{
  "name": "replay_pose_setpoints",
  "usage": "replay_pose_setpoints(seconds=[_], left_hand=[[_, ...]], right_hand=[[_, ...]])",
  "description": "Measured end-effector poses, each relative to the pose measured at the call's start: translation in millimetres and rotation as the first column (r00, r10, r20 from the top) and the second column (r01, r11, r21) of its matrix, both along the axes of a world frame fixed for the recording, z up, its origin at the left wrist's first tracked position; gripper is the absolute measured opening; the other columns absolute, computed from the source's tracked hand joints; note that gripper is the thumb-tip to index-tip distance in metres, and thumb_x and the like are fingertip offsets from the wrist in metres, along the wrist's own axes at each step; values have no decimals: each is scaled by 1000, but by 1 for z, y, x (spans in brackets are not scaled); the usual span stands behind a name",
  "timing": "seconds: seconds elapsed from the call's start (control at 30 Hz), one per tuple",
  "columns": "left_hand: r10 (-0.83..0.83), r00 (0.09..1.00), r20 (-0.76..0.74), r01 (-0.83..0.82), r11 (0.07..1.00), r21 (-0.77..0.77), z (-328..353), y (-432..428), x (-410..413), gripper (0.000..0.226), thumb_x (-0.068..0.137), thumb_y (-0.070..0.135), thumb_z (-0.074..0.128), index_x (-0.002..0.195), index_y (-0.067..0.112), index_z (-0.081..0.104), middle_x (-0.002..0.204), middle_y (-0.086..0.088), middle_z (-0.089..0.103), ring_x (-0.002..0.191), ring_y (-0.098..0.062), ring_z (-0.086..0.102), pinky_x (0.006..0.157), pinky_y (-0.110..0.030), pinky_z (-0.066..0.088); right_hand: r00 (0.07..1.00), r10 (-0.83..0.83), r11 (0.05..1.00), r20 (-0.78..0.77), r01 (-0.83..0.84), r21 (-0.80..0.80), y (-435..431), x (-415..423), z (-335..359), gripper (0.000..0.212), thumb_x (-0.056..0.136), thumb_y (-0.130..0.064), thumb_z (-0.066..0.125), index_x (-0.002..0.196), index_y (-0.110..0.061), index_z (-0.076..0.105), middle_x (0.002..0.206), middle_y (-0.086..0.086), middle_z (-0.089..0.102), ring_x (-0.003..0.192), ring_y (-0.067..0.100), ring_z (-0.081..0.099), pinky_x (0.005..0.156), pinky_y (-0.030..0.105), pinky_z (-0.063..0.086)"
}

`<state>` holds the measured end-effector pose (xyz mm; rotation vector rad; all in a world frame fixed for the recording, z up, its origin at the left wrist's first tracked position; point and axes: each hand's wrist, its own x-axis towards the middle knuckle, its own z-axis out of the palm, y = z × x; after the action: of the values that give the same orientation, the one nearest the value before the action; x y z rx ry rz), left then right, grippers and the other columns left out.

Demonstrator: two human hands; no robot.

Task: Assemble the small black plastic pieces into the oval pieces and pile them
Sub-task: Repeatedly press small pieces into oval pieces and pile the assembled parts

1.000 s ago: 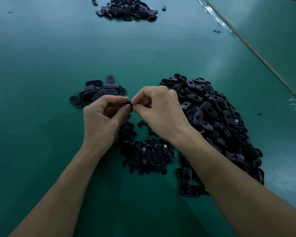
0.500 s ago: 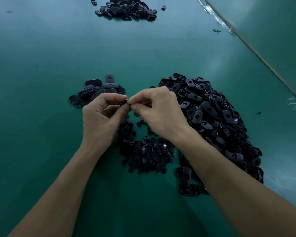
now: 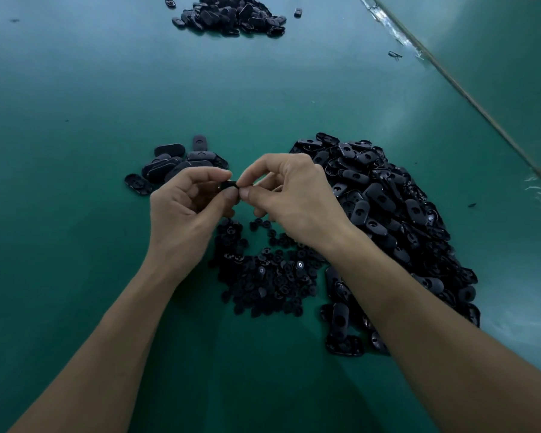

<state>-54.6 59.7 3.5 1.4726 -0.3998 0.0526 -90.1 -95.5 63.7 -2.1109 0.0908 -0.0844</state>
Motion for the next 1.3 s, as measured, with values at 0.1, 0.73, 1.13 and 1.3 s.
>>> replay_pose_setpoints(seconds=[0.1, 0.73, 1.13, 1.3], left_hand=[[-23, 1000, -12, 23, 1000, 9, 1, 0, -2, 23, 85, 6, 74, 102, 19, 66, 87, 10, 75, 81, -6, 68, 77, -24, 59], [29, 998, -47, -28, 1000, 11, -1, -3, 0, 25, 92, -1, 67, 100, 22, 64, 80, 15, 73, 76, 0, 66, 68, -15, 54], [24, 992, -123, -38, 993, -110, -3, -1, 0, 16, 84, 11, 73, 98, 14, 66, 80, 4, 75, 71, -9, 70, 70, -22, 58], [35, 992, -119, -50, 991, -122, -4, 0, 1, 17, 83, 13, 74, 98, 15, 67, 80, 2, 74, 73, -11, 71, 74, -26, 60]], right_hand=[[1000, 2, 999, 1, -2, -47, -1, 0, 0, 12, 89, -15, 75, 84, -26, 71, 65, -4, 68, 58, 2, 65, 57, 13, 47], [996, 23, 961, 91, 3, -278, -3, 1, -3, 16, 84, -34, 79, 96, -32, 69, 88, -11, 56, 76, 1, 51, 76, 33, 53], [976, 62, 874, 207, 46, -483, 15, -7, -5, 18, 98, -25, 63, 103, -15, 77, 96, 2, 63, 85, 24, 63, 73, 42, 55], [977, -2, 910, 212, 90, -406, 18, -4, -7, 13, 95, -23, 66, 98, -17, 77, 94, 2, 66, 84, 22, 65, 77, 42, 56]])
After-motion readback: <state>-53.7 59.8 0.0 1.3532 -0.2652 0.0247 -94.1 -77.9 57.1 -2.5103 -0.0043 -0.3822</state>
